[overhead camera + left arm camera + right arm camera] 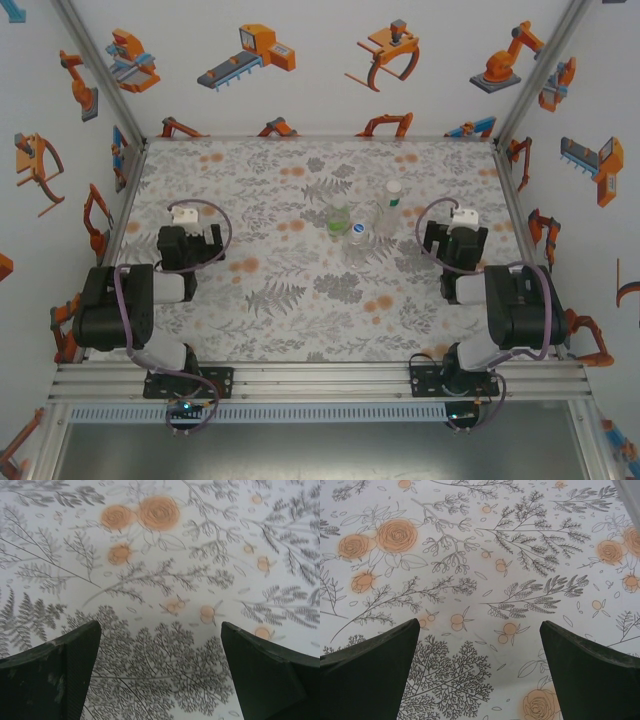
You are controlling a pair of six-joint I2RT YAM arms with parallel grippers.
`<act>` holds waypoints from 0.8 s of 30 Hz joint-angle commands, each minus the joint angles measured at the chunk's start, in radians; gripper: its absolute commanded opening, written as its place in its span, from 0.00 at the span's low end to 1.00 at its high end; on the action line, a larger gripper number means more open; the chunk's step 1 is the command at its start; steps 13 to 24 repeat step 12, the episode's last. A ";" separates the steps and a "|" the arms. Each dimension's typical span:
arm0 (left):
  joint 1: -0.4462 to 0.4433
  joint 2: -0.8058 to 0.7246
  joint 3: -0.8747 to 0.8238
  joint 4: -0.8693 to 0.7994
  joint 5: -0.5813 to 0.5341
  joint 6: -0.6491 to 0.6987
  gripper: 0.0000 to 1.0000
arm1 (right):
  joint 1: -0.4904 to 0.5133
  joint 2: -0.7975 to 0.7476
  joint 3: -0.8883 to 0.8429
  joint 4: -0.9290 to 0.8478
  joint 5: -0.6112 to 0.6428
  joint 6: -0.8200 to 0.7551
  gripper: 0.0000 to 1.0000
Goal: Screw on the bottle caps
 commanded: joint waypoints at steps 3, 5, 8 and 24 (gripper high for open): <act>0.007 -0.013 0.032 -0.017 0.009 -0.034 0.97 | -0.004 -0.003 0.019 0.014 0.035 0.021 0.99; 0.007 -0.004 0.027 0.010 0.009 -0.035 0.97 | -0.004 -0.001 0.021 0.013 0.033 0.020 0.99; 0.009 -0.007 0.031 -0.004 0.009 -0.035 0.97 | -0.003 0.000 0.024 0.010 0.029 0.022 0.99; 0.009 -0.009 0.031 -0.008 0.009 -0.036 0.97 | -0.004 -0.002 0.023 0.009 0.030 0.022 0.99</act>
